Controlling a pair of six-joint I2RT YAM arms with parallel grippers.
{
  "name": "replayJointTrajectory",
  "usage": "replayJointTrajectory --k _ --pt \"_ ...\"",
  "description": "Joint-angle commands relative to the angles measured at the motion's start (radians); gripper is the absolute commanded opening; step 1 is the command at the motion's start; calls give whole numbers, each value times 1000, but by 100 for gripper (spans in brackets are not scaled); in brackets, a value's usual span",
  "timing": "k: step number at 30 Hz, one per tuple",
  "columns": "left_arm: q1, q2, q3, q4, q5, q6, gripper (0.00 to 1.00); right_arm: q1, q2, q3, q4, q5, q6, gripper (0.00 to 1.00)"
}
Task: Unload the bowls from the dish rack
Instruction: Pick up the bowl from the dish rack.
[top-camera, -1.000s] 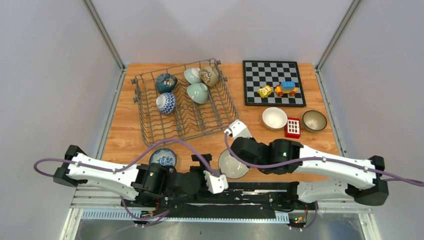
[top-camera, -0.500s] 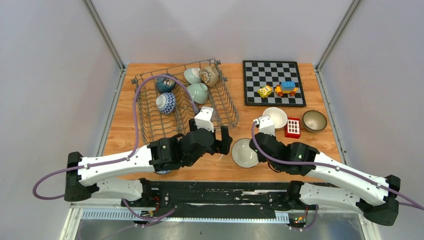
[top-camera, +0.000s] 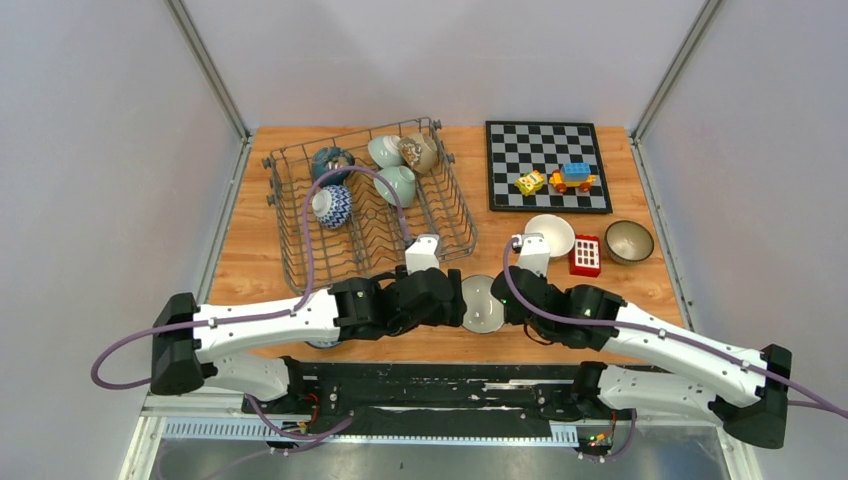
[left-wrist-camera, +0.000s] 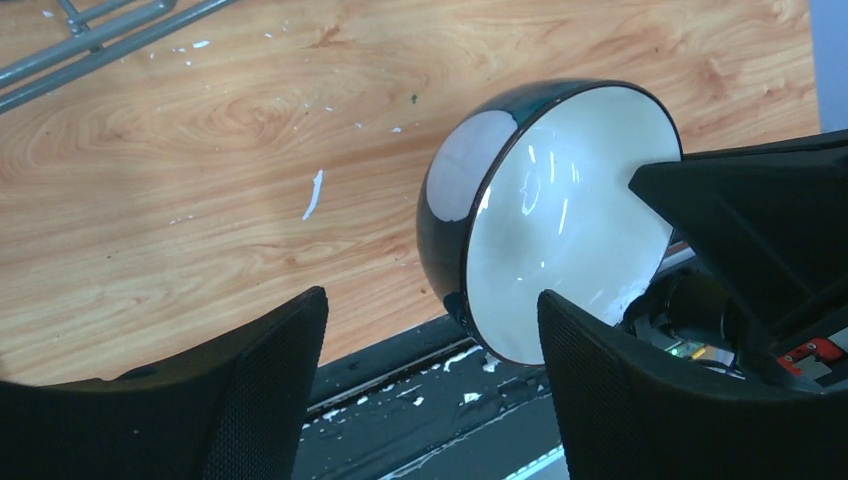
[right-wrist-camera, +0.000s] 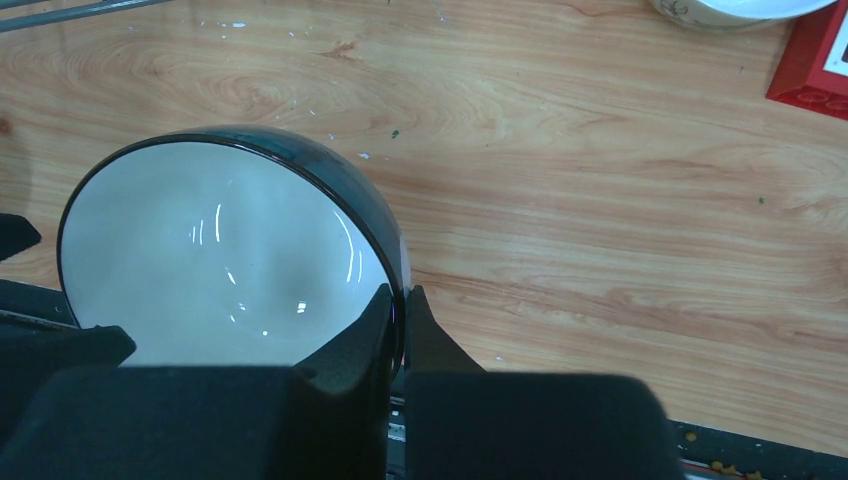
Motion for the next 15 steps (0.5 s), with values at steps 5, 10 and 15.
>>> replayJointTrajectory --k 5,10,15 --pt "9 44 72 -19 -7 72 72 -13 23 22 31 1 78 0" --pt "8 100 116 -70 -49 112 56 -13 59 57 -7 3 89 0" --pt "9 140 129 -87 -75 126 53 -12 76 71 -43 7 112 0"
